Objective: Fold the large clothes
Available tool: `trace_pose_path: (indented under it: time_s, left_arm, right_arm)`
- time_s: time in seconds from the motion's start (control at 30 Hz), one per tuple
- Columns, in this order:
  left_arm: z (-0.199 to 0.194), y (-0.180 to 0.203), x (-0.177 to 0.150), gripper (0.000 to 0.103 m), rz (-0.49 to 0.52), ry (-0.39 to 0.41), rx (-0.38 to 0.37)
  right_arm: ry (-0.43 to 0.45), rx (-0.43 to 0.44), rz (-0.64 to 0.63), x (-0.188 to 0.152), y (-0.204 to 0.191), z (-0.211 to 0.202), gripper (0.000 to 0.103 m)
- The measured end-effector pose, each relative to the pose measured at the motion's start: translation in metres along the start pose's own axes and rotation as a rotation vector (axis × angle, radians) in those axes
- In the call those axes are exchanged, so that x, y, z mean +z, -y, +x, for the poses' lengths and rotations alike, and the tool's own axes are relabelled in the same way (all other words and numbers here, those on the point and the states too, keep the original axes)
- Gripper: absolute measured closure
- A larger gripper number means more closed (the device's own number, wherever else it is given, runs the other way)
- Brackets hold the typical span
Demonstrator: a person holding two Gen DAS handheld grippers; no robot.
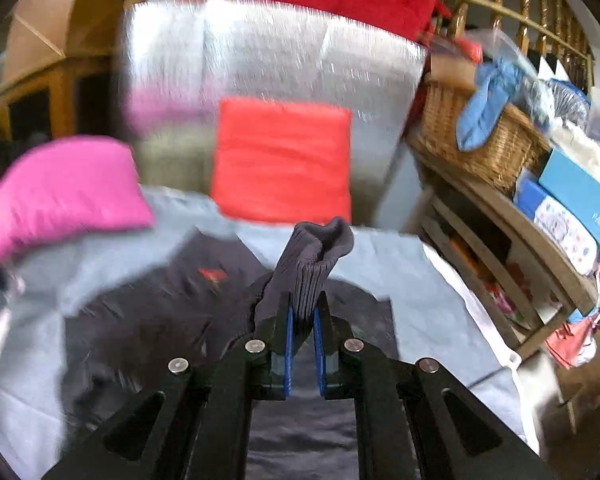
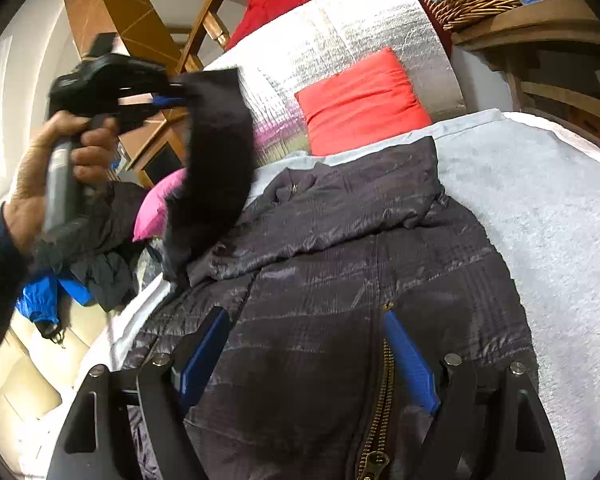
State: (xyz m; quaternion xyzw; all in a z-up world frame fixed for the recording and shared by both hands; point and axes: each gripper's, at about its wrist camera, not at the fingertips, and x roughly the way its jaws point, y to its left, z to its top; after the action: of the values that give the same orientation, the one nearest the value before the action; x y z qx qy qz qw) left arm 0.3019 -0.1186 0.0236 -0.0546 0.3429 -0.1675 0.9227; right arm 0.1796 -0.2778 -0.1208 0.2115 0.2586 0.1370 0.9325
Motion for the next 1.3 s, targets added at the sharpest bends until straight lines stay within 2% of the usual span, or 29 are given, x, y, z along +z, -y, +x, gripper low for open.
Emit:
trace_pose_path:
  time_s: [0.1, 0.17, 0.2, 0.23, 0.4, 0.53, 0.63, 0.77, 0.83, 0.87, 0.97, 1.1, 1.23, 1.3]
  left_arm:
    - [0.031, 0.008, -0.013, 0.092, -0.032, -0.075, -0.014]
    - [0.05, 0.008, -0.024, 0.079, -0.055, -0.129, -0.024]
    - [0.053, 0.003, -0.028, 0.06, -0.066, -0.151, -0.025]
    - [0.055, -0.004, -0.032, 0.05, -0.09, -0.16, -0.034]
    - [0.027, -0.037, -0.049, 0.046, -0.117, -0.104, -0.027]
    - [-0.009, -0.102, -0.08, 0.041, -0.17, -0.026, 0.081]
    - [-0.032, -0.146, -0.111, 0.041, -0.192, 0.013, 0.16]
    - [-0.046, -0.197, -0.156, 0.041, -0.255, 0.029, 0.234]
    - [-0.045, -0.216, -0.176, 0.041, -0.315, 0.014, 0.232]
    - [-0.045, -0.223, -0.183, 0.041, -0.344, 0.013, 0.227]
    - [-0.05, -0.236, -0.202, 0.041, -0.396, 0.032, 0.207]
    - [-0.051, -0.247, -0.218, 0.041, -0.431, 0.043, 0.179]
    - [-0.051, -0.257, -0.225, 0.041, -0.481, 0.065, 0.129]
    - [-0.049, -0.258, -0.228, 0.041, -0.491, 0.069, 0.112]
  right_arm:
    - [0.007, 0.01, 0.028, 0.003, 0.004, -0.003, 0.021]
    - [0.013, 0.009, 0.041, 0.004, 0.007, -0.004, 0.021]
    - [0.016, 0.012, 0.053, 0.005, 0.009, -0.005, 0.021]
    - [0.017, 0.014, 0.06, 0.005, 0.01, -0.005, 0.021]
    - [0.026, 0.01, 0.097, 0.007, 0.019, -0.007, 0.021]
    - [0.035, 0.013, 0.117, 0.009, 0.024, -0.01, 0.021]
    - [0.015, 0.06, 0.196, 0.011, 0.035, -0.011, 0.021]
    - [-0.007, 0.186, 0.36, 0.032, 0.045, -0.004, 0.021]
    - [-0.044, 0.288, 0.446, 0.053, 0.045, 0.021, 0.021]
    - [-0.056, 0.301, 0.476, 0.061, 0.044, 0.035, 0.021]
    - [-0.115, 0.291, 0.567, 0.08, 0.048, 0.083, 0.021]
    - [-0.158, 0.23, 0.657, 0.089, 0.06, 0.13, 0.021]
    - [-0.187, 0.157, 0.732, 0.083, 0.069, 0.155, 0.021]
    - [-0.188, 0.136, 0.719, 0.082, 0.067, 0.161, 0.021]
